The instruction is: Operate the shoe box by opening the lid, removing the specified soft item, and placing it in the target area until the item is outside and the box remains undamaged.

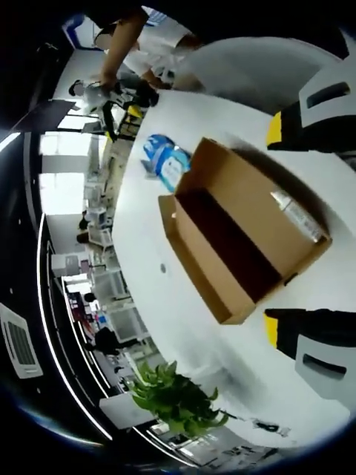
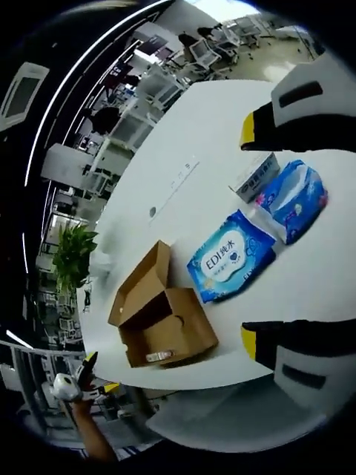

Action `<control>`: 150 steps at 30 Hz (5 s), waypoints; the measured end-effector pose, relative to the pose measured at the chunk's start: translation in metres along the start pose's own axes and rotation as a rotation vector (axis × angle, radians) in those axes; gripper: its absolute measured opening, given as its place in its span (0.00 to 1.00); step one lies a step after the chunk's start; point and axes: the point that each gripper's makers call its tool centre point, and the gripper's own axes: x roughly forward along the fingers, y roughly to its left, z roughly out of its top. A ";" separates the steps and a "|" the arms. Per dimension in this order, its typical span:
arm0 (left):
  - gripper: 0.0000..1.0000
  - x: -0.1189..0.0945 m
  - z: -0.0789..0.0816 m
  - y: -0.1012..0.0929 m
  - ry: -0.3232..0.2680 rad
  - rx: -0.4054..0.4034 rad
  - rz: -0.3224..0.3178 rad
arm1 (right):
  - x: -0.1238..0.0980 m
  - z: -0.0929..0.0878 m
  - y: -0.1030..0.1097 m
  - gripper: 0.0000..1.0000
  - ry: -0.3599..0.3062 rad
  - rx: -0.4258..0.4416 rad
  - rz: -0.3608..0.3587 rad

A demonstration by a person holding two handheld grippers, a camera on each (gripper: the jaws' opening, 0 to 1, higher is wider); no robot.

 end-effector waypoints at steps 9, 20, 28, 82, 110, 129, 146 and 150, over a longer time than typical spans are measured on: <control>0.86 0.011 0.005 -0.008 0.062 0.075 -0.065 | -0.005 0.002 0.017 0.96 -0.030 0.036 0.005; 0.78 0.032 -0.001 -0.001 0.180 0.166 -0.156 | -0.016 0.005 0.039 0.96 -0.066 0.075 0.002; 0.77 0.051 -0.021 -0.001 0.314 0.266 -0.220 | -0.021 -0.002 0.057 0.96 -0.079 0.130 0.003; 0.45 0.119 -0.105 -0.012 0.737 0.591 -0.641 | -0.025 -0.044 0.072 0.94 0.016 0.229 -0.026; 0.23 0.126 -0.121 -0.034 0.622 0.571 -0.627 | -0.018 -0.038 0.076 0.91 0.005 0.226 -0.003; 0.21 0.129 -0.116 -0.034 0.579 0.592 -0.554 | -0.015 -0.034 0.089 0.89 -0.037 0.273 0.008; 0.20 0.118 -0.092 -0.030 0.517 0.578 -0.486 | -0.014 -0.023 0.093 0.85 -0.096 0.289 0.023; 0.19 0.117 -0.083 -0.029 0.488 0.563 -0.459 | -0.014 -0.020 0.094 0.85 -0.107 0.291 0.028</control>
